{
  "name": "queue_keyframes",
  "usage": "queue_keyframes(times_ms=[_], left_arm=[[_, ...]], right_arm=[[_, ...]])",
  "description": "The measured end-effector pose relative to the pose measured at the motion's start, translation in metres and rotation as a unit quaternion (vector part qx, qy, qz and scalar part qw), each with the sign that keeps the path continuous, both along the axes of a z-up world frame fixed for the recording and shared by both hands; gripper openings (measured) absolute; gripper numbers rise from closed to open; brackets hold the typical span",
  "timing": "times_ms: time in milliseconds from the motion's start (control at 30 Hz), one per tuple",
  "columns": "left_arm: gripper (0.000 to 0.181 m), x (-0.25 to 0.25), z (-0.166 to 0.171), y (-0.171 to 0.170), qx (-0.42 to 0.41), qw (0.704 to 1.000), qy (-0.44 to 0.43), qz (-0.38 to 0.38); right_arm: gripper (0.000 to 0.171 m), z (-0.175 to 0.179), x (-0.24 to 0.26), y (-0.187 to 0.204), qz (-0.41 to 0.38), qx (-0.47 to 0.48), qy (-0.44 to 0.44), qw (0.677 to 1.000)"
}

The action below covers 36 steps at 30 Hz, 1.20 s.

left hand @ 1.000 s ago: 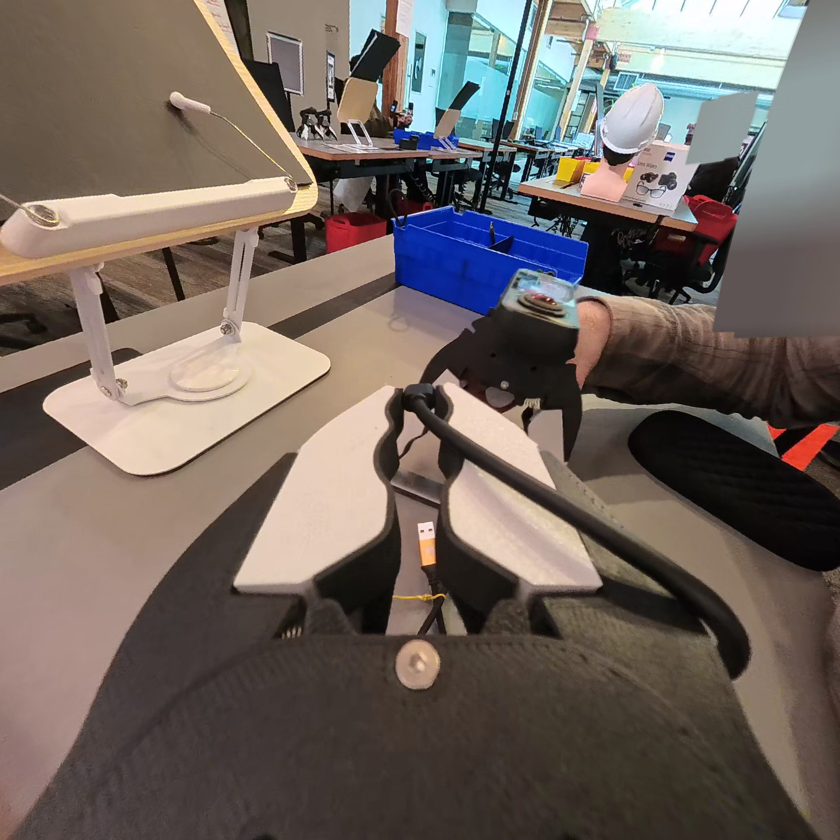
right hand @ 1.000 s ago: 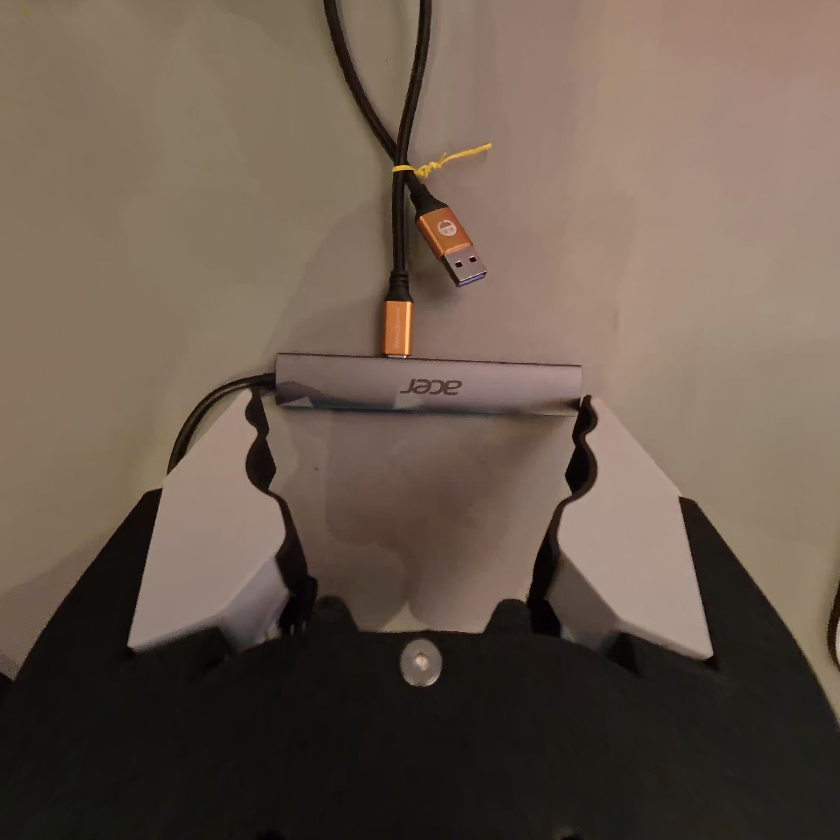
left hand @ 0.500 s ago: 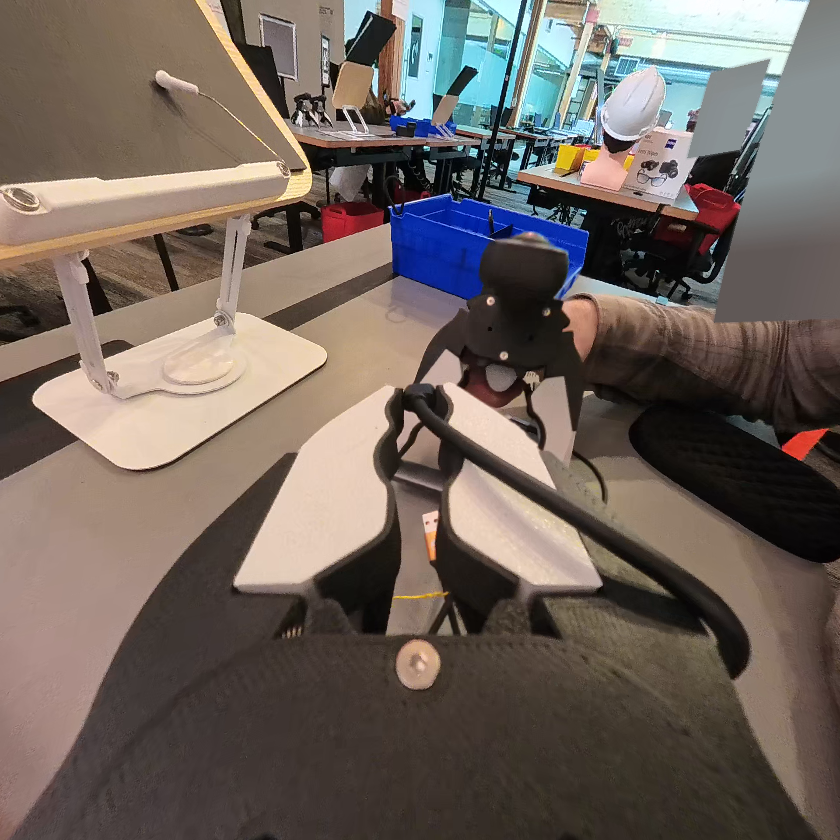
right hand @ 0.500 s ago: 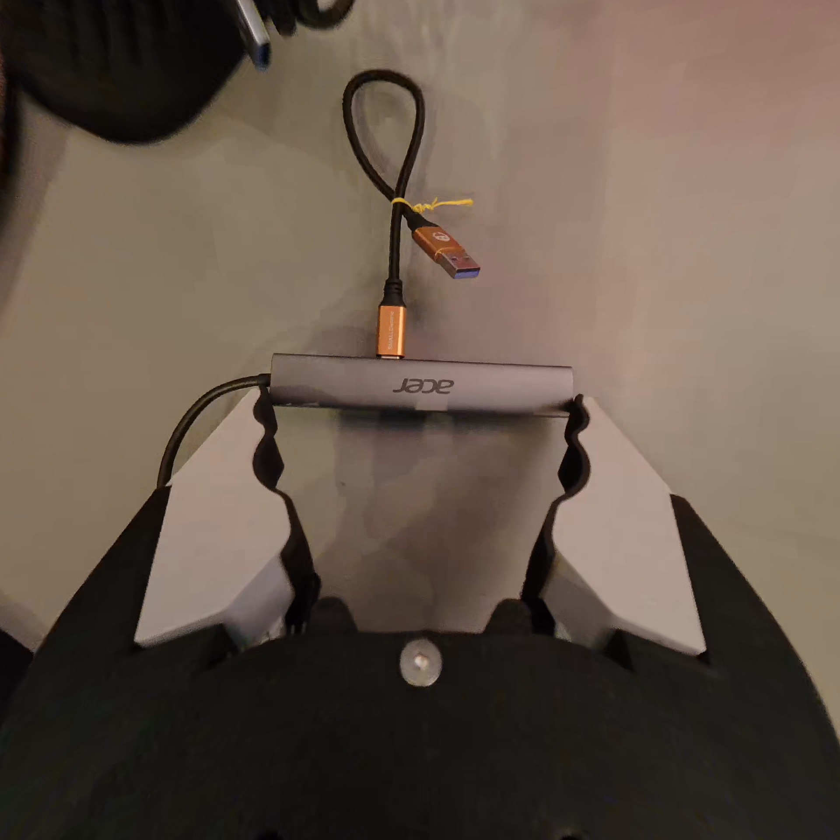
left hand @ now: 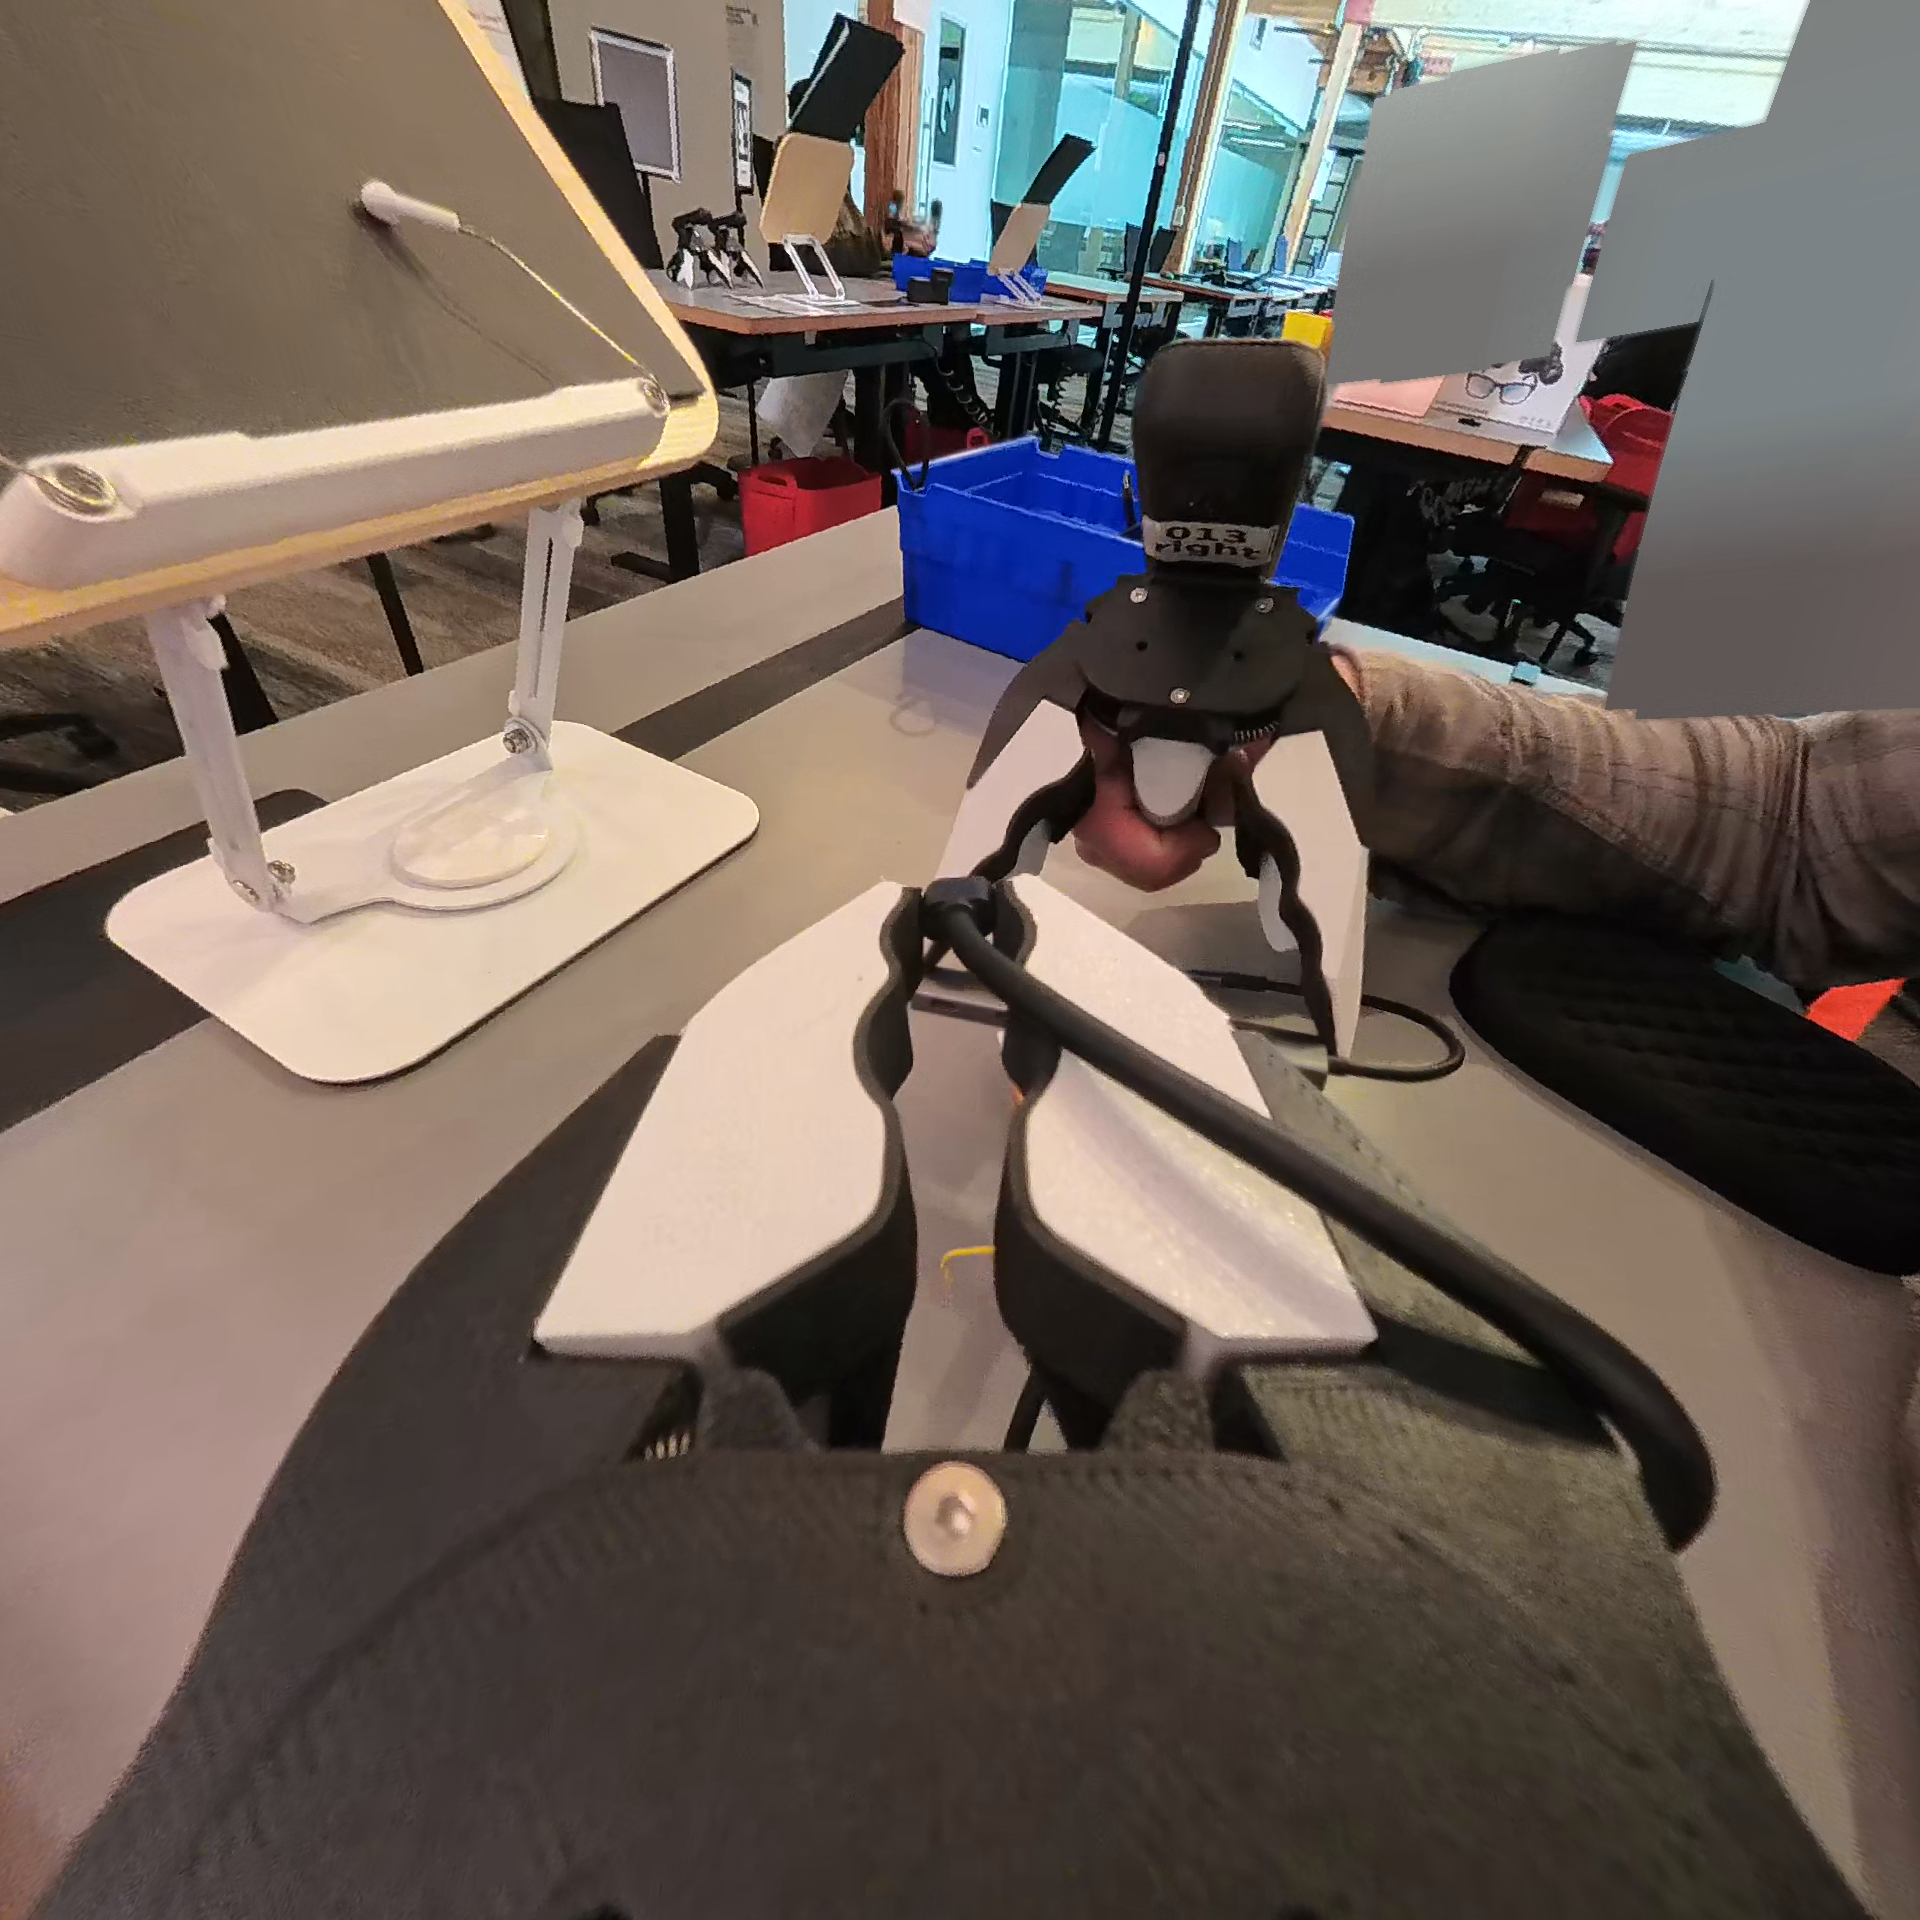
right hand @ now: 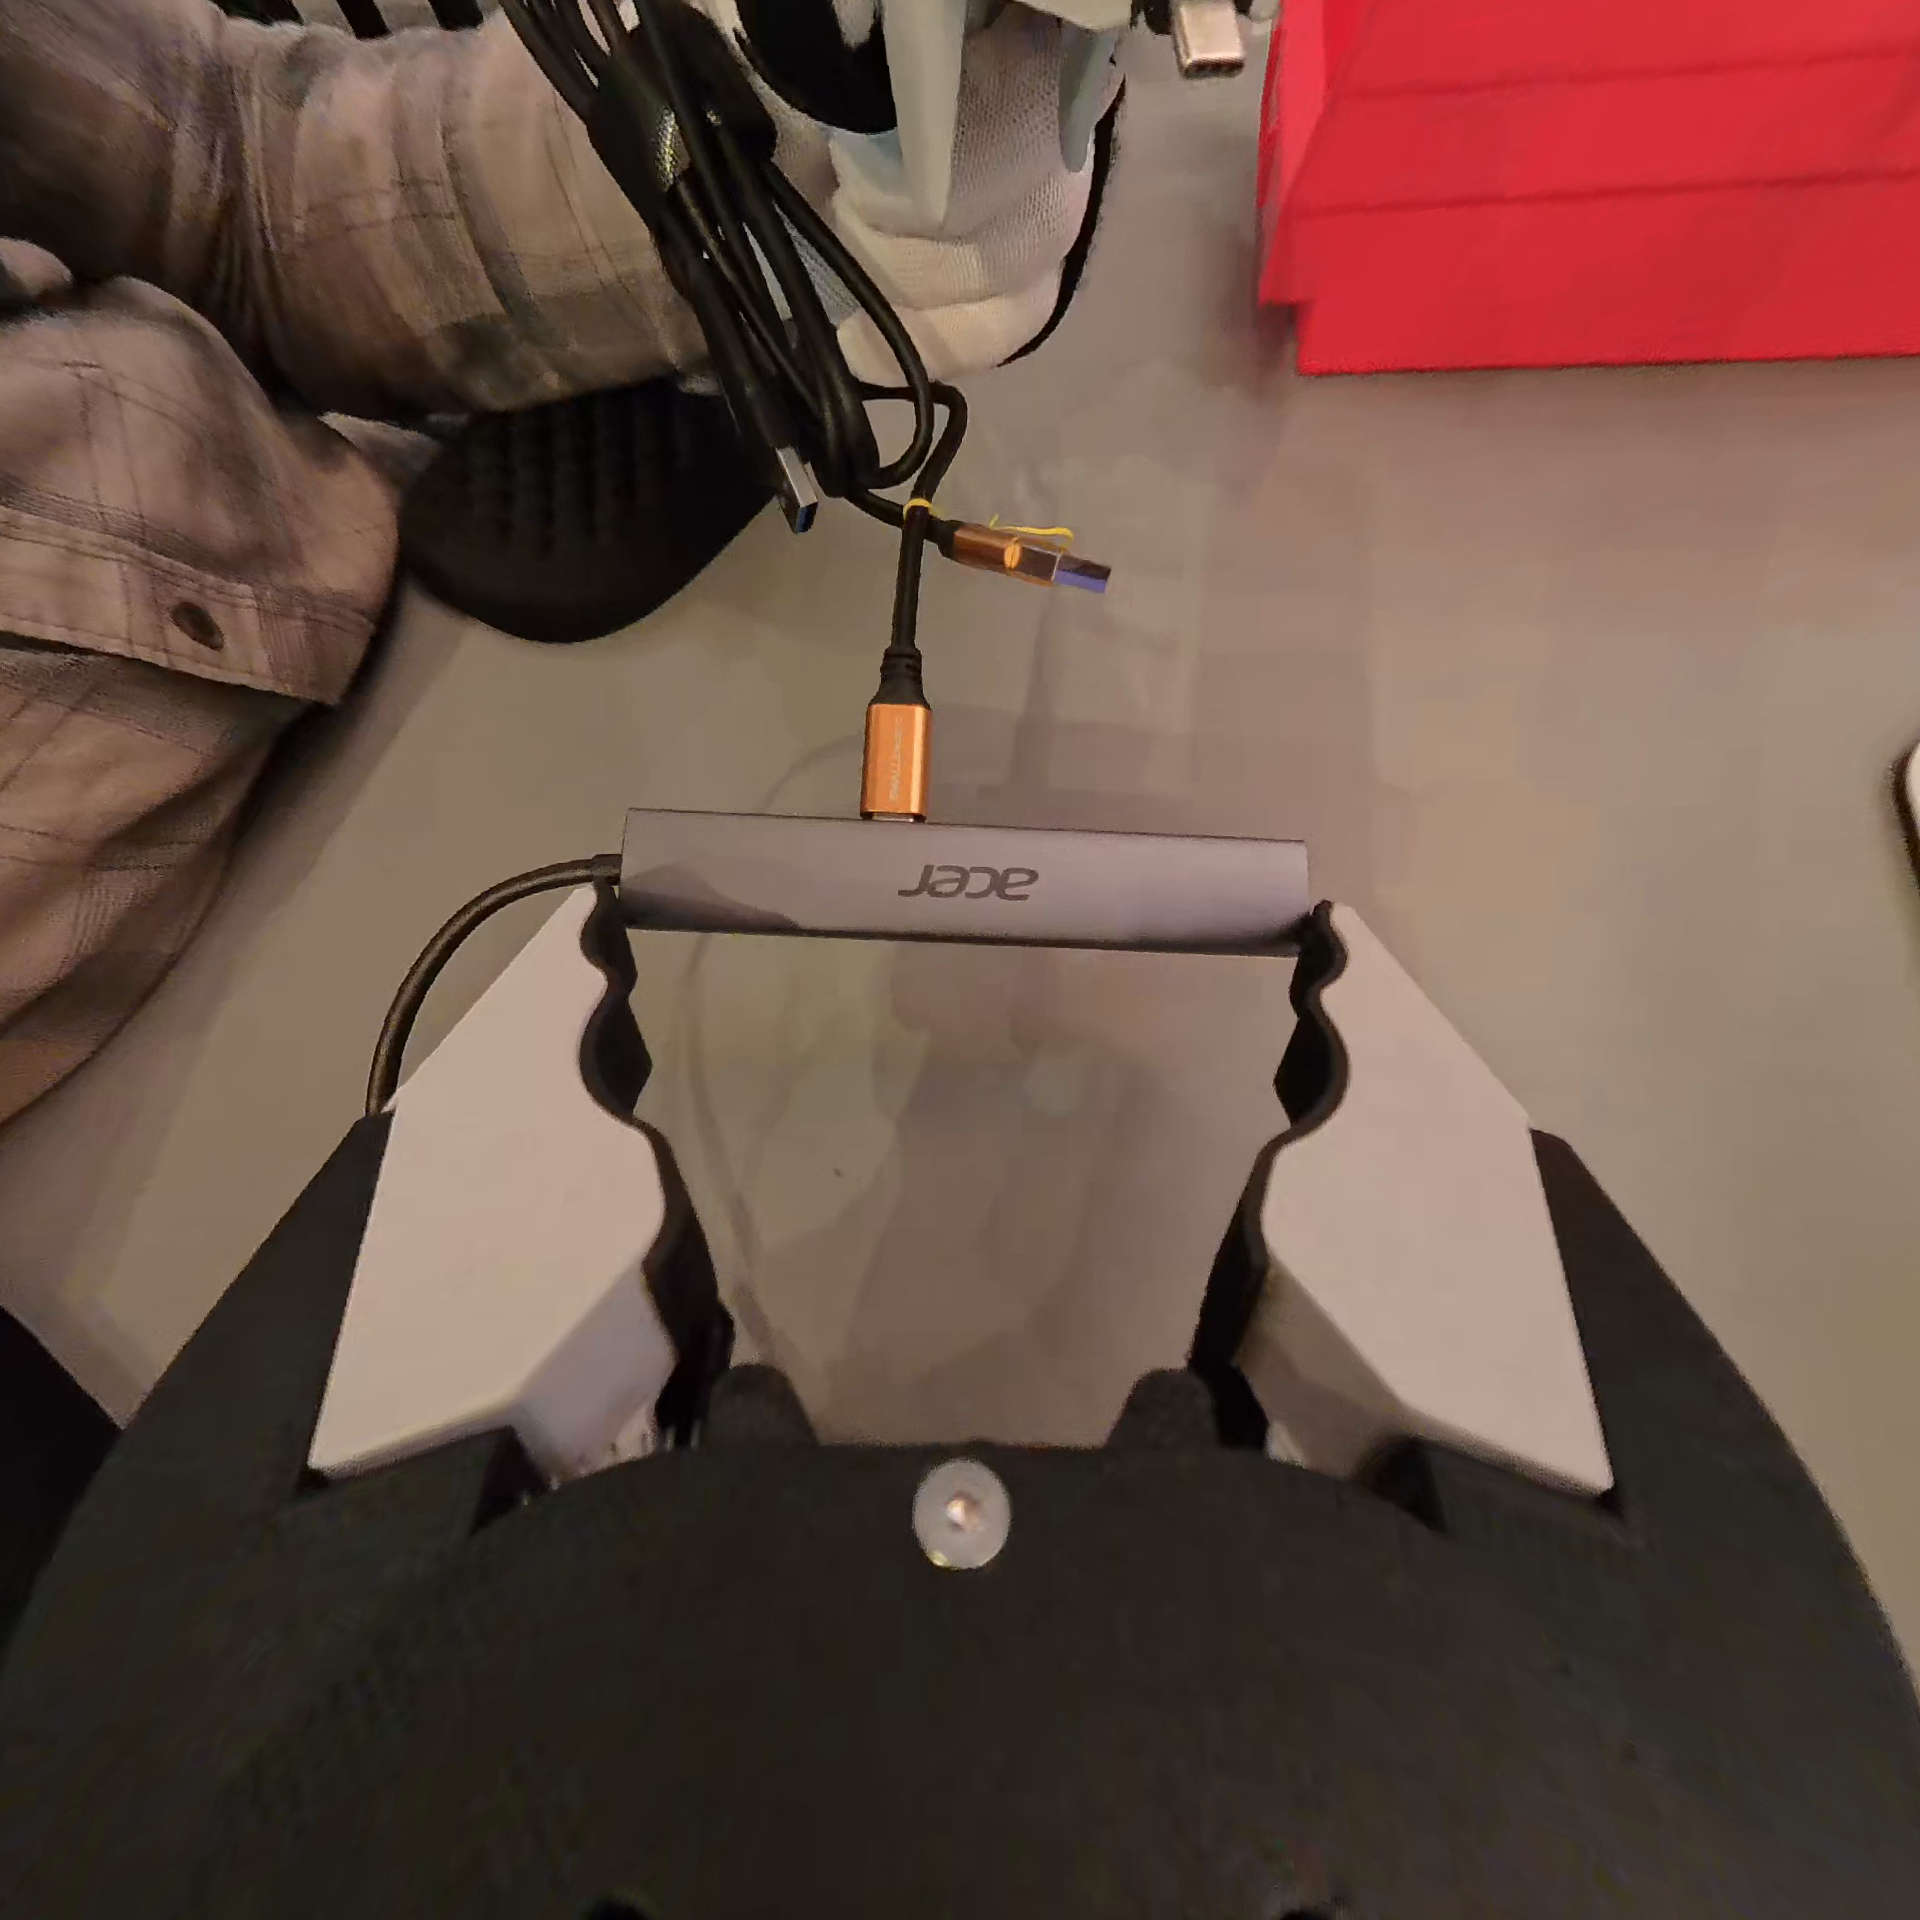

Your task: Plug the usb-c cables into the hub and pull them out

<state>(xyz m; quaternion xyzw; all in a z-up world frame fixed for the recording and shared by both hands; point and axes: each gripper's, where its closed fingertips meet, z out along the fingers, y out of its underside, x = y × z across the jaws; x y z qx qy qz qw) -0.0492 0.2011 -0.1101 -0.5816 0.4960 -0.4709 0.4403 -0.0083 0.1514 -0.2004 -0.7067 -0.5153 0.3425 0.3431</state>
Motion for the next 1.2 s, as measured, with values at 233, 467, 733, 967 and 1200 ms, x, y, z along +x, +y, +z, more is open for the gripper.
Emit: queue_keyframes(times_ms=[233,467,733,967,1200], left_arm=[[0.013,-0.026,0.021,0.02,0.001,0.999,-0.026,0.042],[0.013,-0.038,0.006,0.042,-0.03,0.997,-0.025,0.072],[0.013,-0.019,-0.001,0.037,-0.029,0.999,-0.01,0.044],[0.013,0.014,-0.001,0.004,0.006,1.0,0.005,-0.022],[0.013,0.034,0.001,-0.012,0.015,0.999,-0.004,-0.042]], right_arm=[[0.123,0.02,0.011,0.005,-0.01,0.005,0.05,0.999],[0.123,0.054,0.019,0.002,-0.006,0.025,0.099,0.995],[0.123,0.065,0.018,-0.005,0.003,0.041,0.09,0.995],[0.123,0.067,0.012,-0.007,0.004,0.045,0.076,0.996],[0.123,0.069,0.006,-0.009,0.009,0.045,0.076,0.996]])
